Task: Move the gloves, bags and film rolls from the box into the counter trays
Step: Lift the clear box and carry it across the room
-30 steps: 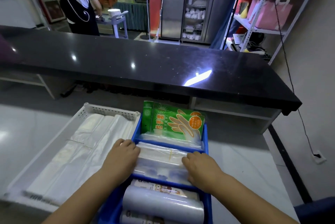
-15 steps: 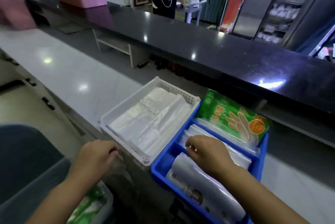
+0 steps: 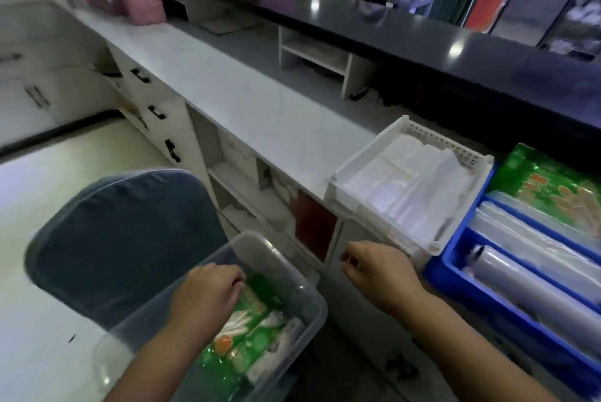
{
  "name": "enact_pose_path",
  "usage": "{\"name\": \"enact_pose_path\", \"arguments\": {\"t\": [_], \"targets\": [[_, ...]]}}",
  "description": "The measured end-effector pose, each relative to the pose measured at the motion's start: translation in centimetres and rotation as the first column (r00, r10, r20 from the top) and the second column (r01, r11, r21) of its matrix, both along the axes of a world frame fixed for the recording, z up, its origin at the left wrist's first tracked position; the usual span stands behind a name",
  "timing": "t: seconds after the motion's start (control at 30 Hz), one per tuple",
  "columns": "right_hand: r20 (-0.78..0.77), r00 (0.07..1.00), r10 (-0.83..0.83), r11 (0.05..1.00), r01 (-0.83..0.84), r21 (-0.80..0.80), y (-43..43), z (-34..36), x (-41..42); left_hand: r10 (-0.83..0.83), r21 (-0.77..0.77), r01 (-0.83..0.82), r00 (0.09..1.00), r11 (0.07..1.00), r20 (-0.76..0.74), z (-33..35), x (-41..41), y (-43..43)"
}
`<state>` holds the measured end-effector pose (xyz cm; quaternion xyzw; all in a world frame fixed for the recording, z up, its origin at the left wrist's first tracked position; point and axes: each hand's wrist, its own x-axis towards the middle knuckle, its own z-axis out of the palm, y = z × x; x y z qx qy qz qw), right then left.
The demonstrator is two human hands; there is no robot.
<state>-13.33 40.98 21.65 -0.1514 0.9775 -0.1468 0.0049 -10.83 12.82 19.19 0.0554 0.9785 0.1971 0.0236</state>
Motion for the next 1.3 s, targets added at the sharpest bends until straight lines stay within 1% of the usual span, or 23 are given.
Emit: {"name": "enact_pose_path", "arguments": {"t": [0.13, 0.27, 0.37, 0.47, 0.57, 0.67, 0.87, 0.97, 1.07, 1.17, 1.23, 1.3], "targets": [[0.109, 0.994, -0.001, 1.000, 0.001, -0.006, -6.6, -2.3, 2.4, -0.038, -0.015, 0.038, 0.999, 0.999, -0.010, -0.4, 1.9, -5.3], [0.163, 0.986, -0.023, 1.000, 0.022, 0.008, -9.0, -3.3, 5.0, -0.029, -0.018, 0.029, 0.999, 0.999, -0.022, -0.4, 3.8, -8.4], [0.207, 0.977, -0.050, 0.998, 0.044, 0.035, -9.3, -3.7, 6.3, -0.011, -0.029, 0.010, 0.999, 1.000, -0.032, -0.7, 5.1, -9.6], [0.215, 0.976, -0.044, 0.998, 0.034, 0.046, -8.7, -4.4, 7.7, 0.005, -0.052, -0.006, 1.000, 0.999, -0.022, -1.1, 6.6, -9.7], [0.242, 0.970, -0.022, 0.999, 0.010, 0.051, -8.0, -5.3, 9.0, 0.020, -0.120, -0.019, 1.000, 0.993, 0.013, -1.4, 8.1, -9.3], [0.270, 0.963, -0.002, 0.999, -0.013, 0.053, -7.8, -6.2, 10.1, 0.021, -0.179, -0.021, 1.000, 0.984, -0.001, -1.7, 9.1, -8.9], [0.349, 0.935, -0.061, 0.996, 0.034, 0.085, -8.7, -7.6, 12.6, 0.059, -0.206, -0.041, 0.995, 0.978, 0.082, -3.2, 9.8, -10.0], [0.372, 0.923, -0.103, 0.992, 0.070, 0.102, -9.1, -8.1, 12.6, 0.067, -0.212, -0.046, 0.994, 0.976, 0.092, -4.1, 8.6, -11.5], [0.422, 0.886, -0.192, 0.980, 0.151, 0.130, -9.9, -9.1, 12.4, 0.069, -0.213, -0.041, 0.989, 0.976, 0.127, -5.7, 6.1, -13.4], [0.456, 0.839, -0.299, 0.954, 0.251, 0.163, -12.0, -10.7, 11.9, 0.003, -0.212, 0.032, 0.986, 0.977, 0.164, -8.0, 2.3, -15.9], [0.493, 0.780, -0.386, 0.922, 0.348, 0.171, -14.1, -12.1, 11.6, -0.059, -0.203, 0.101, 0.978, 0.974, 0.201, -9.6, -0.6, -17.4], [0.549, 0.690, -0.472, 0.873, 0.454, 0.181, -16.5, -13.8, 11.5, -0.130, -0.187, 0.180, 0.960, 0.966, 0.249, -11.4, -3.6, -18.7]]}}
